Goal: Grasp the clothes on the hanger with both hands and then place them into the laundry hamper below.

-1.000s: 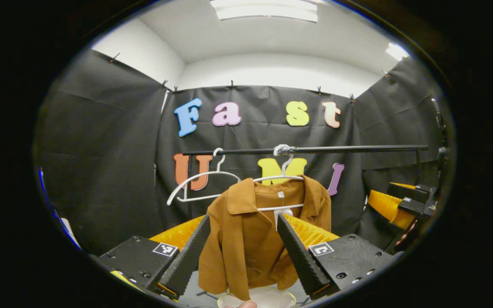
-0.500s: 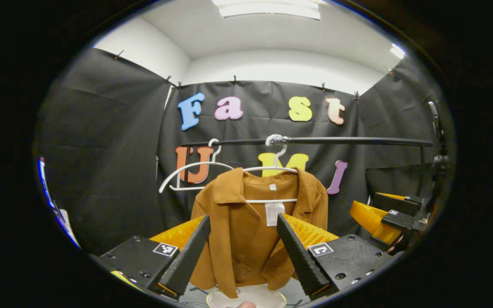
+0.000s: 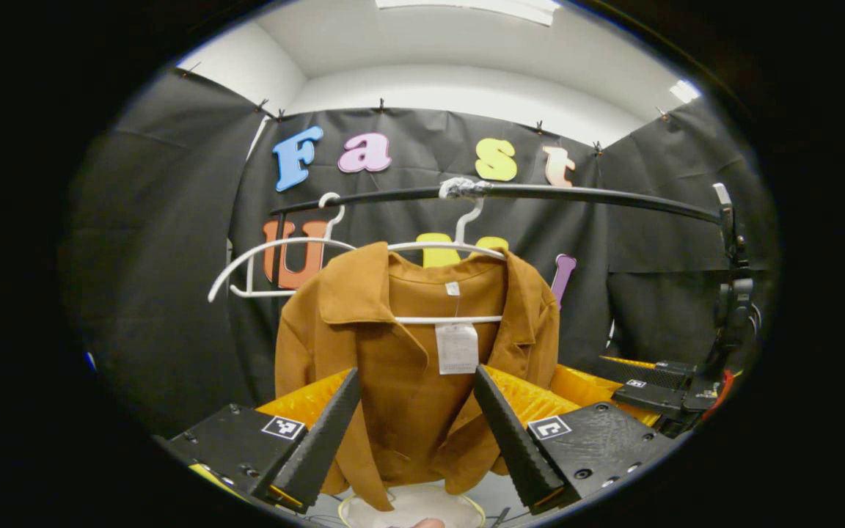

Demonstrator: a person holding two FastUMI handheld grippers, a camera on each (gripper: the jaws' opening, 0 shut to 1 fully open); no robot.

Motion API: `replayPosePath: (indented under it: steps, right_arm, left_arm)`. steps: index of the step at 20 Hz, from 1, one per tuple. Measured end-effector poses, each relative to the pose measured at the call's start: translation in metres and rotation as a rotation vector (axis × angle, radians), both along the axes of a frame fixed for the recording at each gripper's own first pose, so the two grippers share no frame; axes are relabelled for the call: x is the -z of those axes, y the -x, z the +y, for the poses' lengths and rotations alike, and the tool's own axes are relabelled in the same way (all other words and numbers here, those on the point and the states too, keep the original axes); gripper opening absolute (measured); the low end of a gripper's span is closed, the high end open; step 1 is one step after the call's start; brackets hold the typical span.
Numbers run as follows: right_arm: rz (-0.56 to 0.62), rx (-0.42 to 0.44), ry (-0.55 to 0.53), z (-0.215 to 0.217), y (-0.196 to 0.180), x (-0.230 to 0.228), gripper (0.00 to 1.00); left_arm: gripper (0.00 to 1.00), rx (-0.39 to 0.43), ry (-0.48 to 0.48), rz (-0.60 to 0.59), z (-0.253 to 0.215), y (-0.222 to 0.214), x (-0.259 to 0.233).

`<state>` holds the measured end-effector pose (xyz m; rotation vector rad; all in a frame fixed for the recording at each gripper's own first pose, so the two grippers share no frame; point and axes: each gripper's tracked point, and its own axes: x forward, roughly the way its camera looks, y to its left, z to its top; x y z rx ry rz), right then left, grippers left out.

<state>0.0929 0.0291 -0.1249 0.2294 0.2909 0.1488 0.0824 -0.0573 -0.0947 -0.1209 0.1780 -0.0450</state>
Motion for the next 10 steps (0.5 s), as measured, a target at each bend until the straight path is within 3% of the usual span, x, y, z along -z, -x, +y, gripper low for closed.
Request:
replayPosePath:
  steps: [3, 6, 7, 8, 10]
  right_arm:
    - [0.060, 0.015, -0.054, 0.004, -0.022, 0.018, 0.96]
    - [0.078, 0.013, -0.099, 0.008, -0.041, 0.024, 0.98]
    - [0.083, 0.014, -0.126, 0.011, -0.046, 0.025, 0.98]
    - [0.093, 0.020, -0.150, 0.012, -0.053, 0.028, 0.98]
    - [0.095, 0.039, -0.180, 0.013, -0.066, 0.031, 0.94]
  left_arm:
    - [1.00, 0.004, 0.052, 0.042, 0.008, -0.022, 0.016]
    - [1.00, -0.001, 0.083, 0.041, 0.010, -0.041, 0.021]
    - [0.95, -0.005, 0.090, 0.031, 0.010, -0.046, 0.020]
    - [1.00, -0.007, 0.095, 0.020, 0.009, -0.052, 0.020]
    - [1.00, -0.024, 0.100, 0.018, 0.011, -0.063, 0.024]
